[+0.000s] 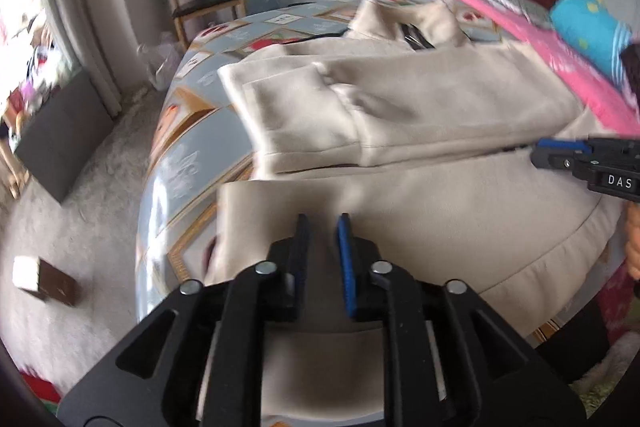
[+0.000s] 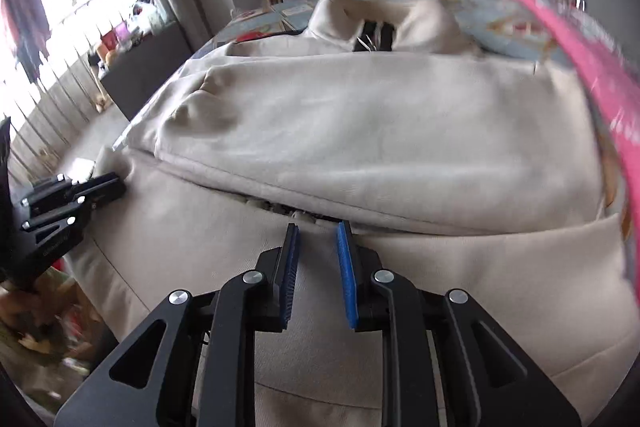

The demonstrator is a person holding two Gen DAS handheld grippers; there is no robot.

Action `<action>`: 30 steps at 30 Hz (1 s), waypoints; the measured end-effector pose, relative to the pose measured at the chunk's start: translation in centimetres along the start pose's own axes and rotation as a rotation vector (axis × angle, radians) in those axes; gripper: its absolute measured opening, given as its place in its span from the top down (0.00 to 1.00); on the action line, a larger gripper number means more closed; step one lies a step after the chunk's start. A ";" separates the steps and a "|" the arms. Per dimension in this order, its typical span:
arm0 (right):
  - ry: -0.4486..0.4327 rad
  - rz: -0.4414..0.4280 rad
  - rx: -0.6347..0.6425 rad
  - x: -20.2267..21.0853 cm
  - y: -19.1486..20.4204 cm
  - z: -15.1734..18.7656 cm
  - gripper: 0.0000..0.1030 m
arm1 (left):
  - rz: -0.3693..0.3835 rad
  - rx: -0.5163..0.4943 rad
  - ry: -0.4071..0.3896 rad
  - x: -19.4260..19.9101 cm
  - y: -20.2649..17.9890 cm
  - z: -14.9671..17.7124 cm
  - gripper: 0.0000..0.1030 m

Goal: Fold large clothes

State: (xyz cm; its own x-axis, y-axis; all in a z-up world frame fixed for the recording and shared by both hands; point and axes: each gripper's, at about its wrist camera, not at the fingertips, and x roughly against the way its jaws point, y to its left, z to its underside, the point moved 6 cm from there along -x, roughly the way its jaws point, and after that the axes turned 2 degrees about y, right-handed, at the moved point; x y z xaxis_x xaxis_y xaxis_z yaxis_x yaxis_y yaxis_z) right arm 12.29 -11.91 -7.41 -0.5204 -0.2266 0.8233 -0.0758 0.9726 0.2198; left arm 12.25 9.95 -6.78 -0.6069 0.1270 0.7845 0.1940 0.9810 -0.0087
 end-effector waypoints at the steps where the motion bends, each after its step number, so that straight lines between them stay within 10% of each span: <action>1: -0.003 -0.018 -0.013 0.1 -0.4 0.1 0.82 | -0.043 0.022 -0.002 0.1 1.3 0.1 0.88; 11: -0.018 -0.023 -0.036 -0.7 0.0 0.3 0.83 | -0.172 0.328 -0.030 3.0 13.0 0.7 0.97; 19: -0.019 -0.012 -0.028 -0.7 0.1 0.2 0.83 | 0.119 0.167 0.005 5.9 4.8 1.7 0.97; 23: -0.018 -0.010 -0.025 -0.6 0.2 0.2 0.83 | 0.128 0.207 0.072 6.3 4.1 4.2 0.96; 27: -0.020 -0.011 -0.022 -0.6 0.1 0.2 0.83 | 0.224 0.440 0.108 7.1 6.9 6.1 0.61; 30: -0.021 -0.012 -0.021 -0.6 0.1 0.2 0.83 | 0.274 0.553 0.126 7.0 8.0 7.4 0.57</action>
State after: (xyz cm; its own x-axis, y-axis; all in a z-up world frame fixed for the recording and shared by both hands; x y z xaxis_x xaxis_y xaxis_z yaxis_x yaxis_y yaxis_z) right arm 12.45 -11.68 -8.00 -0.5369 -0.2374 0.8096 -0.0648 0.9684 0.2410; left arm 3.85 19.78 -5.96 -0.4901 0.3989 0.7750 -0.1186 0.8503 -0.5127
